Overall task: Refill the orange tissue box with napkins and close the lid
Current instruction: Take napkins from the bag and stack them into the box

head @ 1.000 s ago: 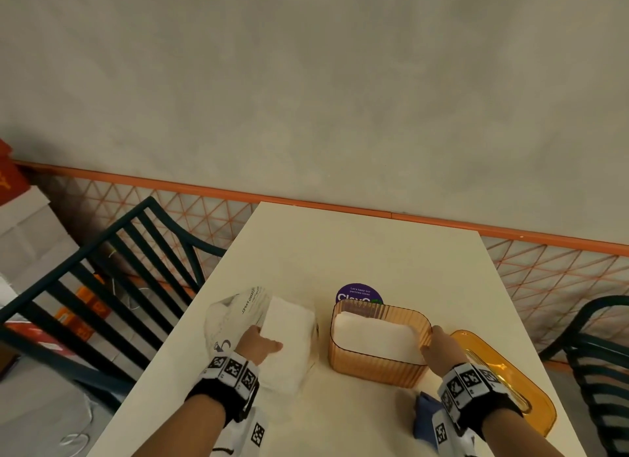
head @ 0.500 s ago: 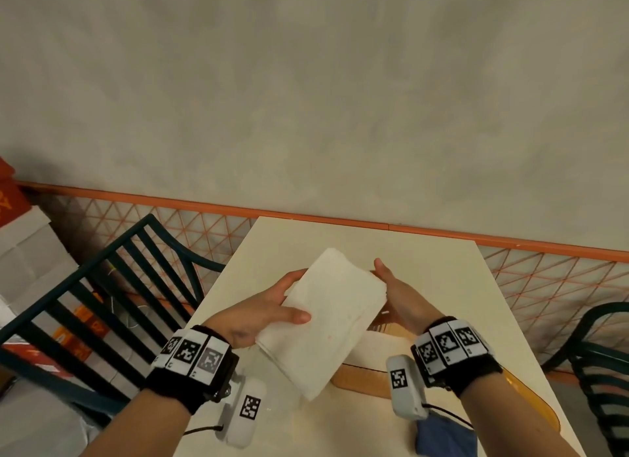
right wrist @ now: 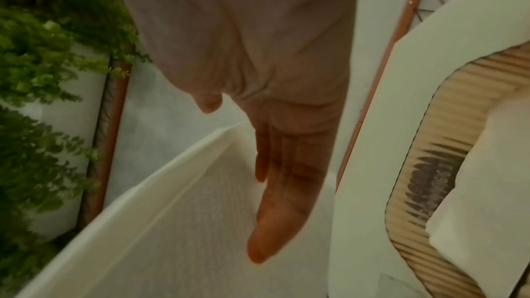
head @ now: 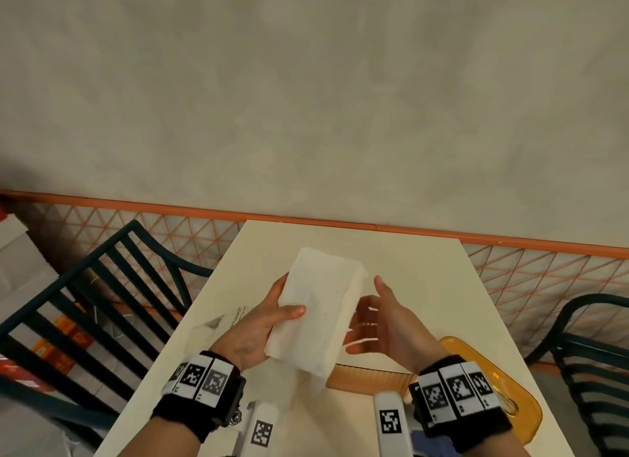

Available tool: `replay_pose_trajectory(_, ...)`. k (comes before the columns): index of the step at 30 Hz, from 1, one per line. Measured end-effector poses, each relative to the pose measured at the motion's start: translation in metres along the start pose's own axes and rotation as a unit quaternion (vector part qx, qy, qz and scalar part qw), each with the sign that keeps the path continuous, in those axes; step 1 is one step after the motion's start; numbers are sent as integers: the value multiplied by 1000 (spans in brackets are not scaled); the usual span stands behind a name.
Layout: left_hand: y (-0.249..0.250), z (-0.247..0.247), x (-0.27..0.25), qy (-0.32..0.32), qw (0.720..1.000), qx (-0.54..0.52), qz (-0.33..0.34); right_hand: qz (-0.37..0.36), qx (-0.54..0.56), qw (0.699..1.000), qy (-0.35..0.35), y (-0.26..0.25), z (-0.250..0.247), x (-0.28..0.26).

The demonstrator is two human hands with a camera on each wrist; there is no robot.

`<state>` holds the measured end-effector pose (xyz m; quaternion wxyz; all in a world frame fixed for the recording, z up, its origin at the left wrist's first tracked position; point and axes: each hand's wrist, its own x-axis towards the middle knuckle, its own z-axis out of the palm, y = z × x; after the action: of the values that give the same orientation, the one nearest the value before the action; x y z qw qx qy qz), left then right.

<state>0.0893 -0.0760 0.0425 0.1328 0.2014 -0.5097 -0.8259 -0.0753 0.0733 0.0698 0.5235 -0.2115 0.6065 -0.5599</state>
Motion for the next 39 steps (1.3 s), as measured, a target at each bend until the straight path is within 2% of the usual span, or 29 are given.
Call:
replay_pose_trajectory(3,-4,9,0,-16,999,30,-16,-32,34,999,15,-2,1,1)
replay_pose_trajectory(7,-10,12,0,-17,998,34,-40,-78,19,997,20,-3,-3,-1)
replay_pose_trajectory(10,-20,11,-1,32,997,-29,-59,-104,22,994,37,-5,-4,-1)
replay_pose_trajectory(13,-38,13,-3,63,984,-126,-113,-129,58,989,50,-8,-1,1)
replay_pose_trajectory(16,-49,22,-3,54,963,-217,-150,-142,86,985,41,-8,4,3)
replay_pose_trajectory(17,-50,26,-1,56,961,-229,-144,-143,88,985,34,-6,4,4)
replay_pose_trajectory(20,-42,30,4,95,957,-263,-72,-131,66,989,14,1,1,3)
replay_pose_trajectory(23,-29,21,6,124,965,-227,-41,-89,46,995,13,6,-13,-2)
replay_pose_trajectory(26,-23,12,6,111,983,-139,-45,-57,58,996,45,7,-32,-2)
replay_pose_trajectory(29,-22,17,5,75,988,-96,-95,-37,21,997,63,5,-33,-3)
replay_pose_trajectory(32,-18,23,5,50,984,-106,-133,-26,-43,995,91,4,-28,-4)
replay_pose_trajectory(34,-17,22,6,40,982,-123,-137,-32,-40,993,110,4,-32,-2)
replay_pose_trajectory(39,-20,33,8,65,978,-78,-182,-3,-64,993,102,8,-27,-2)
